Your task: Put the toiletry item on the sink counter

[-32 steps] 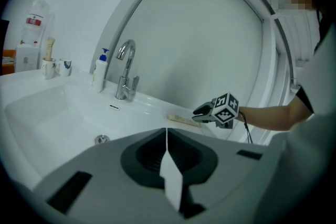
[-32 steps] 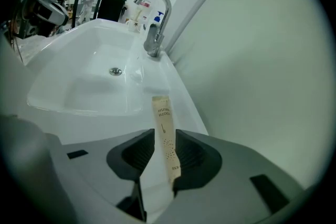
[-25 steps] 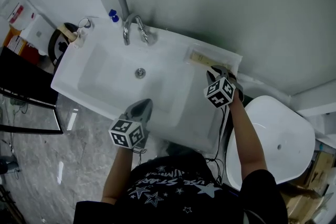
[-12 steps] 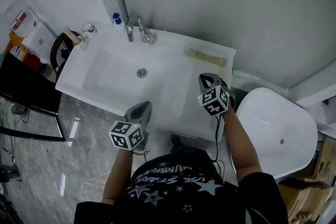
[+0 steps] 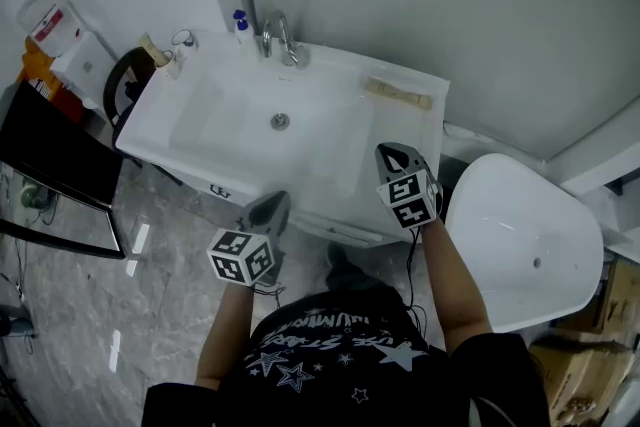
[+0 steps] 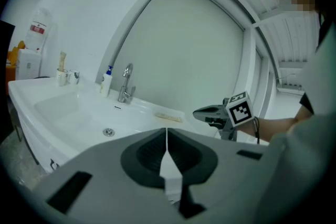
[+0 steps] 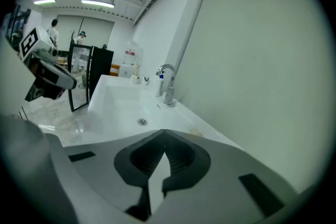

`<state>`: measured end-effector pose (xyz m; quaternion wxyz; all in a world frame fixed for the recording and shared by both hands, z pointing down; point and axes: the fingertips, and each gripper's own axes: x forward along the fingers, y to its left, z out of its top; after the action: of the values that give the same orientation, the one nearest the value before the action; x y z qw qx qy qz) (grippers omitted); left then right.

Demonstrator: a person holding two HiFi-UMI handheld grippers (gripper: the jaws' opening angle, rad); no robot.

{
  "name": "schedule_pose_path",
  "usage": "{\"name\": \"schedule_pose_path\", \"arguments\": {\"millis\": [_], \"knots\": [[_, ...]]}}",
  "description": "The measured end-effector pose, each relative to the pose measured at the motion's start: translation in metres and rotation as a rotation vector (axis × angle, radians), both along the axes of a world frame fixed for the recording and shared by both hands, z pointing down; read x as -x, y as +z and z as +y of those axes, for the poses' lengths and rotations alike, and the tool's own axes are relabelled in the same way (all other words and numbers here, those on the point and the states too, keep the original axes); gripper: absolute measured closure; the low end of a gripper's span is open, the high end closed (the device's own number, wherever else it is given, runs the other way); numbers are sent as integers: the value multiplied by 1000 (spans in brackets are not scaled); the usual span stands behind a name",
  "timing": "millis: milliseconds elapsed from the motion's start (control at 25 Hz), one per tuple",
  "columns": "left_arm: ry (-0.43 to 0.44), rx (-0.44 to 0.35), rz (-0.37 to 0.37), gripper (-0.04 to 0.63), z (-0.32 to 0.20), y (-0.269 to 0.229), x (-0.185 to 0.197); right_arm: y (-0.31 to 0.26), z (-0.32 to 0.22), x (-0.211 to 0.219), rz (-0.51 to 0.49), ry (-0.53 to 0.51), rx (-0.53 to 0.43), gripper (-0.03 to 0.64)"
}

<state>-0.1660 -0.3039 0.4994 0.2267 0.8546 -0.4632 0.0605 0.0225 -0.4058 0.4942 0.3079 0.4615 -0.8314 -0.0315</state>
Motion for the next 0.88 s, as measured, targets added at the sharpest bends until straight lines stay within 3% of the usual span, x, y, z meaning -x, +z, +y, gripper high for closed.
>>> {"name": "schedule_pose_path", "arguments": {"millis": [320, 600, 880], "knots": [[13, 8, -1, 575, 60, 3, 20, -11, 78, 35, -137, 22, 28, 603], [82, -5, -3, 575, 101, 9, 24, 7, 140, 38, -125, 67, 64, 603], [90, -17, 5, 575, 118, 8, 22, 11, 159, 41, -131, 61, 67, 603]]}}
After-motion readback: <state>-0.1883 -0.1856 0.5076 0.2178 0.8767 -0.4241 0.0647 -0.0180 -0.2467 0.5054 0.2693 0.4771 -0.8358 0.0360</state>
